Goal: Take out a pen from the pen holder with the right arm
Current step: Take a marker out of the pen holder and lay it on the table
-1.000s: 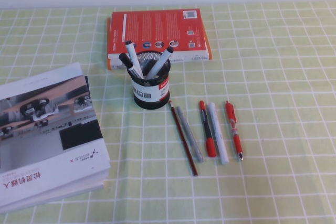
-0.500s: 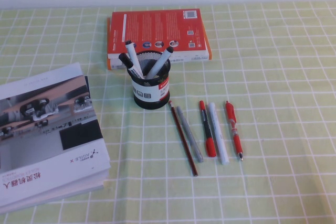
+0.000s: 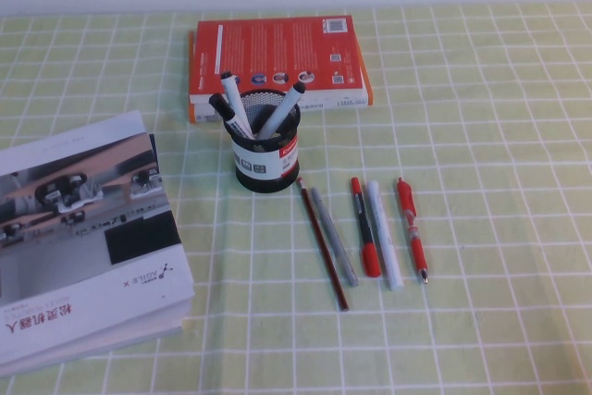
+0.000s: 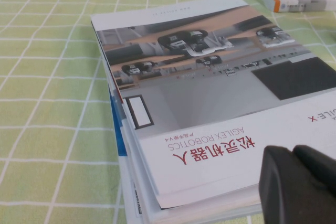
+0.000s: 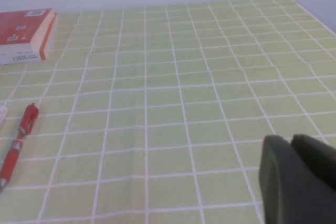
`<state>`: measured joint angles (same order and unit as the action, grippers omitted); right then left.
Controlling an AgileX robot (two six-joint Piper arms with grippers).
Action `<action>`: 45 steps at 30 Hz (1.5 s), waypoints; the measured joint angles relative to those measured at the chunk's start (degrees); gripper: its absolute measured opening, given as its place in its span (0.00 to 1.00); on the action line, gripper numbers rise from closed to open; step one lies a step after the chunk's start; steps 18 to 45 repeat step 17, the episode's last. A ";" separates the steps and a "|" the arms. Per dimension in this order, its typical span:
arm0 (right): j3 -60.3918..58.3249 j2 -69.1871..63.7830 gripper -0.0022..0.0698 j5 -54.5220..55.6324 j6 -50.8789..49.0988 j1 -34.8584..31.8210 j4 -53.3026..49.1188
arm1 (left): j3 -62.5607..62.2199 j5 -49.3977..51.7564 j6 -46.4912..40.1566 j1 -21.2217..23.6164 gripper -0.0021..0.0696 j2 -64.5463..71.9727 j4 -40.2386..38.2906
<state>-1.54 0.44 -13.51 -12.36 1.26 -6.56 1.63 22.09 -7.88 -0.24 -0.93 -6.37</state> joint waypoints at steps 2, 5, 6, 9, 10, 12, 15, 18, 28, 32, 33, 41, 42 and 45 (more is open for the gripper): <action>0.00 0.00 0.01 -0.08 0.00 0.00 -0.03 | 0.00 0.00 0.00 0.00 0.02 0.00 0.00; 0.00 0.00 0.01 -0.08 0.00 0.00 -0.13 | 0.00 0.00 0.00 0.00 0.02 0.00 0.00; 0.00 0.00 0.01 -0.08 0.00 0.00 -0.13 | 0.00 0.00 0.00 0.00 0.02 0.00 0.00; 0.00 0.00 0.01 -0.13 0.12 0.00 -0.13 | 0.00 0.00 0.00 0.00 0.02 0.00 0.00; 0.00 0.00 0.01 -0.21 0.75 0.00 -0.13 | 0.00 0.00 0.00 0.00 0.02 0.00 0.00; 0.00 0.00 0.01 -1.21 4.12 0.00 0.79 | 0.00 0.00 0.00 0.00 0.02 0.00 0.00; 0.00 0.00 0.01 -3.07 10.30 0.00 4.35 | 0.00 0.00 0.00 0.00 0.02 0.00 0.00; 0.00 0.00 0.01 -4.96 12.36 0.00 6.56 | 0.00 0.00 0.00 0.00 0.02 0.00 0.00; 0.00 0.00 0.01 -4.96 12.36 0.00 6.56 | 0.00 0.00 0.00 0.00 0.02 0.00 0.00; 0.00 0.00 0.01 -4.96 12.36 0.00 6.56 | 0.00 0.00 0.00 0.00 0.02 0.00 0.00; 0.00 0.00 0.01 -4.96 12.36 0.00 6.56 | 0.00 0.00 0.00 0.00 0.02 0.00 0.00; 0.00 0.00 0.01 -4.96 12.36 0.00 6.56 | 0.00 0.00 0.00 0.00 0.02 0.00 0.00; 0.00 0.00 0.01 -4.96 12.36 0.00 6.56 | 0.00 0.00 0.00 0.00 0.02 0.00 0.00; 0.00 0.00 0.01 -4.96 12.36 0.00 6.56 | 0.00 0.00 0.00 0.00 0.02 0.00 0.00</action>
